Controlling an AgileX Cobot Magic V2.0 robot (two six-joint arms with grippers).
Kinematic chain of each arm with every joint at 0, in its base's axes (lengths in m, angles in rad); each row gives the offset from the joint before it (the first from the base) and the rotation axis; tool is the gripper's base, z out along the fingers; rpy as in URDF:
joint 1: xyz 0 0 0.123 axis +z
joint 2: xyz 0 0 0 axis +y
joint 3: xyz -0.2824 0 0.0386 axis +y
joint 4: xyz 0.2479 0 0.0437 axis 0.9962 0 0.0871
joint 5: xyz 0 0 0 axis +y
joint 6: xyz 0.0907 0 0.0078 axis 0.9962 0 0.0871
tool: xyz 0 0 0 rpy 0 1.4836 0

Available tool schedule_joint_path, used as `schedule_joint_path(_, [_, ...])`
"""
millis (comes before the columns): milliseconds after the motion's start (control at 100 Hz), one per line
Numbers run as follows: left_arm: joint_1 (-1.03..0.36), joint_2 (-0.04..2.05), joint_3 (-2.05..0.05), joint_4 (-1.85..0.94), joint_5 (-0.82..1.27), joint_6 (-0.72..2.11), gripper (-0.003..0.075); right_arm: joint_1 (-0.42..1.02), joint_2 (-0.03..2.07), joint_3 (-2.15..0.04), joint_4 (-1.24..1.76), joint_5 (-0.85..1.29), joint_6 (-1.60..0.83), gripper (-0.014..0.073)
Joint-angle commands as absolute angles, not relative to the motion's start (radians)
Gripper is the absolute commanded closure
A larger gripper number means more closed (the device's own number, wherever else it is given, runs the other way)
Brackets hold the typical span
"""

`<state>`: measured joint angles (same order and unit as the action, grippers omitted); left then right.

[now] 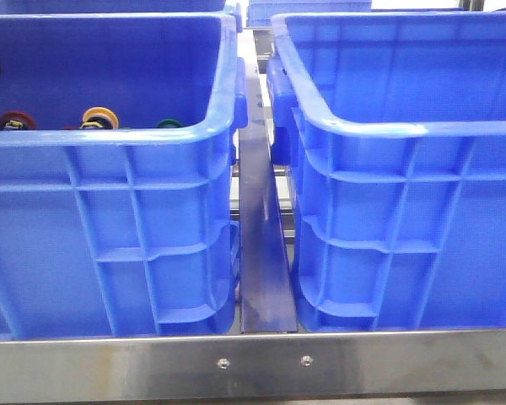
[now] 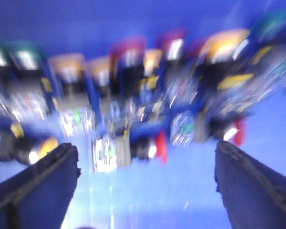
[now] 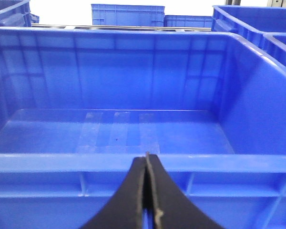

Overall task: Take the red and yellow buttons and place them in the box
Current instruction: 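Lower the left gripper into the button bin toward a red button, then close the left gripper on the red-capped button's base and lift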

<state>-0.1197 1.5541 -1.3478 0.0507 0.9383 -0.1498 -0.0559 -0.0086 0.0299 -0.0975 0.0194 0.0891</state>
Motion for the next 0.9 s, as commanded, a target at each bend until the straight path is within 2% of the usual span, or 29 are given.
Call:
schedule_joint_path(0, [-0.128,1.602,-1.452,0.060,0.986,-0.151,0.0168,-0.061,-0.031,0.033,-0.104,-0.064,0.081,0.0662])
schedule_joint_path(360, [-0.128,1.809,-1.628,0.050,1.036,-0.151,0.0188,-0.061,-0.031,0.033,-0.104,-0.064,0.081,0.0662])
schedule_joint_path(430, [-0.128,1.822,-1.637,0.050,1.033,-0.151,0.0231,-0.061,-0.031,0.033,-0.104,-0.064,0.081,0.0662])
schedule_joint_path(690, [-0.128,1.824,-1.637,0.050,1.042,-0.151,0.0486,-0.061,-0.031,0.033,-0.104,-0.064,0.081,0.0662])
schedule_joint_path(790, [-0.128,1.824,-1.637,0.050,1.042,-0.151,0.0543,-0.061,-0.031,0.033,-0.104,-0.064,0.081,0.0662])
schedule_joint_path(890, [-0.128,1.824,-1.637,0.050,1.042,-0.151,0.0554,-0.061,-0.031,0.033,-0.104,-0.064,0.081,0.0662])
